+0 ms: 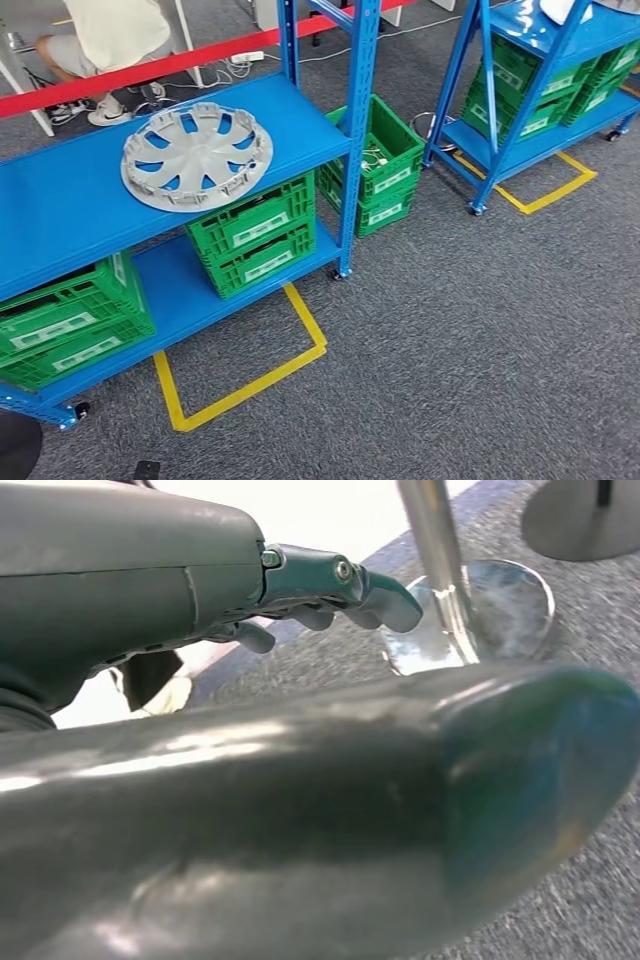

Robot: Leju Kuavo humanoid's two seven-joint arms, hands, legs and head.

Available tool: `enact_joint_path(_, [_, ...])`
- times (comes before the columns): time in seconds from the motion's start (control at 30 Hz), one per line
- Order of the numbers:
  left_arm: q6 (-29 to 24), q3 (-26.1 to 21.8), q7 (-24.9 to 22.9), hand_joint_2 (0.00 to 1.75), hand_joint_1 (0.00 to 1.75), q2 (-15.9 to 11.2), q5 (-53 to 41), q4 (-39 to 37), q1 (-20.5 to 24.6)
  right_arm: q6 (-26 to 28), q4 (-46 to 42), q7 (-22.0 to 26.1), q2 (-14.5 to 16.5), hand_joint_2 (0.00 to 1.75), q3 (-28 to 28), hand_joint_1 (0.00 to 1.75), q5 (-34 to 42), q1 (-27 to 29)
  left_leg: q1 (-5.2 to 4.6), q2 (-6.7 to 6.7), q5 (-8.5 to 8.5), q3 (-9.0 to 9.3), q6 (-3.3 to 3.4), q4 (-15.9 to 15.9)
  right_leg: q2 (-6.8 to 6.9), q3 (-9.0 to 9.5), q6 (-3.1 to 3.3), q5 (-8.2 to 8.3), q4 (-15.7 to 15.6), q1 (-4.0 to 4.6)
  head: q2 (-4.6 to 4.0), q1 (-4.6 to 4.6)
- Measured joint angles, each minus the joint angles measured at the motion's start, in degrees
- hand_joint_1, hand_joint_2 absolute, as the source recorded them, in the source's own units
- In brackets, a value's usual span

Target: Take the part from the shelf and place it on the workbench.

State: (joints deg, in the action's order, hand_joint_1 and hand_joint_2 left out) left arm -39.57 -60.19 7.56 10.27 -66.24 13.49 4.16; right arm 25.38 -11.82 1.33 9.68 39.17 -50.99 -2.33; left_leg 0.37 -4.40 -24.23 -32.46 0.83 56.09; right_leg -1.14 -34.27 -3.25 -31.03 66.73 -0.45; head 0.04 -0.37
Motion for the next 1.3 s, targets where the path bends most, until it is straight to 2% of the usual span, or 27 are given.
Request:
enact_joint_path(0.07, [0.00,0.00,0.00,0.00,0.00,-0.01,-0.03,0.00,0.11,-0.03,0.03,0.00,0.00,0.00,-0.01,0.00,-0.07,-0.03,0.00,-1.60,0.12,-0.24,-0.61,0.27,-2.72,3.20,0.07,2.40,-6.92,-0.42,0.00,-0.02])
enact_joint_path(0.1, [0.00,0.00,0.00,0.00,0.00,-0.02,-0.07,0.00,0.13,-0.05,0.04,0.00,0.00,0.00,-0.01,0.00,-0.10,-0.04,0.01,-2.22,0.25,-0.47,-0.98,0.33,-3.62,3.94,0.22,2.54,-8.35,-0.50,0.00,-0.02])
enact_joint_path(0.17, [-0.01,0.00,0.00,0.00,0.00,-0.09,-0.16,0.00,-0.05,-0.08,0.07,0.01,0.00,0.00,-0.01,0.00,-0.13,-0.10,0.19,-3.40,0.65,-0.95,-1.69,0.24,-3.06,4.17,0.91,2.48,-8.50,-0.34,0.00,-0.07])
enact_joint_path(0.2, [0.00,0.00,0.00,0.00,0.00,-0.17,-0.20,-0.01,-0.20,-0.09,0.07,0.02,0.00,0.00,0.00,0.00,-0.13,-0.16,0.20,-3.00,0.62,-1.16,-2.00,0.35,-2.41,4.24,1.30,2.63,-8.52,-0.30,0.00,-0.08])
enact_joint_path(0.27, [0.09,0.00,0.00,0.00,0.00,-0.33,-0.24,-0.02,-0.24,-0.14,0.07,0.08,0.02,0.00,0.00,0.00,-0.13,-0.24,-0.02,-0.04,-1.13,-2.55,-2.51,3.02,-0.92,4.24,2.01,2.88,-8.69,-0.31,0.00,-0.54])
enact_joint_path(0.3, [0.16,0.00,0.00,0.00,0.00,-0.34,-0.26,-0.03,-0.11,-0.17,0.07,0.11,0.01,0.00,0.00,0.00,-0.13,-0.20,-0.17,1.94,-2.94,-4.01,-2.68,6.16,-0.06,4.22,2.23,2.88,-8.73,-0.22,0.00,-0.79])
enact_joint_path(0.33, [0.24,0.00,0.00,0.00,0.00,-0.32,-0.28,-0.04,0.03,-0.19,0.07,0.13,0.01,0.00,0.01,0.00,-0.12,-0.10,-0.21,3.14,-4.98,-5.94,-2.81,10.26,0.86,4.18,2.40,2.83,-8.73,-0.12,0.00,-1.00])
enact_joint_path(0.4, [0.33,0.00,0.00,0.00,0.00,-0.30,-0.32,-0.06,0.12,-0.20,0.07,0.13,-0.04,0.00,0.01,0.00,-0.11,0.05,-0.19,3.74,-7.35,-8.92,-2.86,16.85,2.76,4.15,2.58,2.71,-8.73,0.06,0.00,-1.02])
enact_joint_path(0.43, [0.36,0.00,0.01,0.00,0.00,-0.32,-0.33,-0.07,0.06,-0.20,0.07,0.14,-0.05,0.00,0.01,0.00,-0.11,0.03,-0.19,3.80,-6.93,-9.01,-2.77,17.39,3.59,4.19,2.65,2.65,-8.73,0.13,0.00,-1.02])
enact_joint_path(0.5, [0.38,0.00,0.09,0.00,0.00,-0.40,-0.33,-0.07,-0.03,-0.20,0.07,0.19,-0.05,0.00,0.00,0.00,-0.11,-0.16,-0.38,4.72,-3.51,-5.84,-2.28,11.90,5.05,4.44,2.66,2.51,-8.73,0.26,0.00,-1.03])
enact_joint_path(0.53, [0.38,0.00,0.14,0.00,0.00,-0.44,-0.33,-0.07,0.01,-0.21,0.07,0.23,-0.05,0.00,0.00,0.00,-0.11,-0.24,-0.66,6.27,-1.85,-3.57,-1.92,7.73,5.71,4.58,2.57,2.37,-8.71,0.41,0.00,-1.04])
enact_joint_path(0.6, [0.40,0.00,0.20,0.00,0.00,-0.48,-0.33,-0.07,0.31,-0.26,0.07,0.31,-0.05,0.00,0.00,0.00,-0.11,-0.32,-1.22,8.81,-0.46,-0.57,-1.23,1.81,6.93,4.67,2.21,2.01,-8.63,0.80,0.00,-1.00])
enact_joint_path(0.63, [0.42,0.00,0.20,0.00,0.00,-0.48,-0.33,-0.07,0.40,-0.28,0.07,0.33,-0.06,0.00,0.00,0.00,-0.10,-0.38,-1.42,9.22,-0.59,-0.21,-1.02,0.80,7.59,4.71,2.01,1.86,-8.69,0.99,0.00,-0.94])
enact_joint_path(0.7, [0.46,0.00,0.20,0.00,0.00,-0.46,-0.33,-0.08,0.27,-0.32,0.07,0.35,-0.07,0.00,0.00,0.00,-0.08,-0.58,-1.29,7.84,-0.55,-0.27,-0.57,0.35,8.70,5.06,1.55,1.57,-8.85,1.08,0.00,-0.79])
enact_joint_path(0.73, [0.47,-0.01,0.19,0.00,0.00,-0.47,-0.33,-0.09,0.15,-0.32,0.07,0.35,-0.07,0.00,0.00,0.00,-0.06,-0.65,-1.10,7.11,-0.45,-0.21,-0.32,0.20,8.09,5.02,1.24,1.10,-8.42,1.01,0.00,-0.70])
enact_joint_path(0.77, [0.47,-0.01,0.17,0.00,0.00,-0.52,-0.32,-0.09,0.13,-0.33,0.07,0.35,-0.07,0.00,0.00,0.00,-0.04,-0.66,-0.87,6.39,-0.31,-0.16,0.00,0.05,6.58,4.43,0.90,0.00,-6.76,0.89,0.00,-0.55])
enact_joint_path(0.83, [0.48,-0.02,0.13,0.00,0.00,-0.62,-0.32,-0.09,0.31,-0.34,0.07,0.33,-0.07,0.00,0.00,0.00,0.01,-0.53,-0.59,4.91,-0.14,-0.21,0.43,-0.04,2.84,1.30,0.38,-3.56,0.15,0.62,0.00,-0.18])
enact_joint_path(0.87, [0.48,-0.02,0.11,0.00,0.00,-0.64,-0.33,-0.09,0.38,-0.34,0.07,0.29,-0.07,0.00,0.00,0.00,0.03,-0.42,-0.57,4.07,-0.10,-0.29,0.55,-0.03,1.81,-0.75,0.22,-5.28,4.33,0.51,0.00,-0.07])
enact_joint_path(0.9, [0.49,-0.02,0.08,0.00,0.00,-0.62,-0.33,-0.10,0.38,-0.36,0.08,0.26,-0.07,0.00,0.00,0.00,0.05,-0.32,-0.55,3.21,-0.08,-0.31,0.57,-0.02,1.48,-2.34,0.12,-6.07,7.26,0.46,0.00,-0.02])
enact_joint_path(0.93, [0.49,-0.02,0.02,0.00,0.00,-0.61,-0.33,-0.10,0.32,-0.38,0.08,0.22,-0.07,0.00,0.00,0.00,0.06,-0.25,-0.52,2.32,-0.07,-0.30,0.55,0.01,1.35,-3.04,0.07,-5.64,8.14,0.43,0.00,0.02])
enact_joint_path(0.97, [0.49,-0.02,-0.05,0.00,0.00,-0.61,-0.33,-0.11,0.23,-0.41,0.08,0.20,-0.07,0.00,0.00,0.00,0.07,-0.24,-0.46,1.43,-0.05,-0.23,0.50,0.04,1.21,-2.65,0.04,-4.10,6.73,0.36,0.00,0.02])
enact_joint_path(1.0, [0.49,-0.02,-0.10,0.00,0.00,-0.61,-0.33,-0.11,0.19,-0.44,0.08,0.22,-0.07,0.00,0.00,0.00,0.06,-0.26,-0.36,0.54,-0.03,-0.14,0.38,0.08,0.82,-1.28,0.02,-1.76,3.30,0.23,0.00,0.03])
enact_joint_path(1.07, [0.49,-0.02,-0.15,0.00,0.00,-0.63,-0.32,-0.11,0.25,-0.50,0.09,0.30,-0.06,0.00,0.00,0.00,0.05,-0.29,-0.25,-1.11,-0.01,-0.19,-0.14,0.34,-1.63,2.13,-0.04,1.77,-4.64,-0.28,0.00,0.05])
enact_joint_path(1.13, [0.48,-0.02,-0.15,0.00,0.00,-0.66,-0.30,-0.11,0.27,-0.54,0.12,0.37,-0.05,0.00,0.01,0.00,0.04,-0.33,-0.23,-2.43,0.20,-0.65,-0.86,0.52,-3.36,3.68,0.31,2.47,-8.16,-0.50,0.00,0.01])
enact_joint_path(1.2, [0.46,-0.04,-0.15,0.00,0.00,-0.74,-0.26,-0.11,0.01,-0.55,0.13,0.42,-0.04,0.00,0.02,0.00,0.04,-0.44,-0.07,-3.27,0.54,-1.14,-1.53,0.45,-2.56,3.81,1.13,2.58,-8.26,-0.33,0.00,-0.03])
enact_joint_path(1.23, [0.46,-0.07,-0.15,0.00,0.00,-0.78,-0.25,-0.11,-0.14,-0.55,0.13,0.43,-0.03,0.00,0.02,0.00,0.03,-0.48,-0.09,-2.53,0.36,-1.39,-1.85,0.72,-1.98,3.89,1.53,2.73,-8.29,-0.30,0.00,-0.09])
enact_joint_path(1.3, [0.45,-0.15,-0.16,0.00,0.00,-0.84,-0.18,-0.13,-0.10,-0.55,0.13,0.45,0.00,0.00,0.02,0.00,0.00,-0.42,-0.26,0.62,-1.77,-3.11,-2.39,4.10,-0.59,3.91,2.25,2.95,-8.49,-0.33,0.00,-0.58])
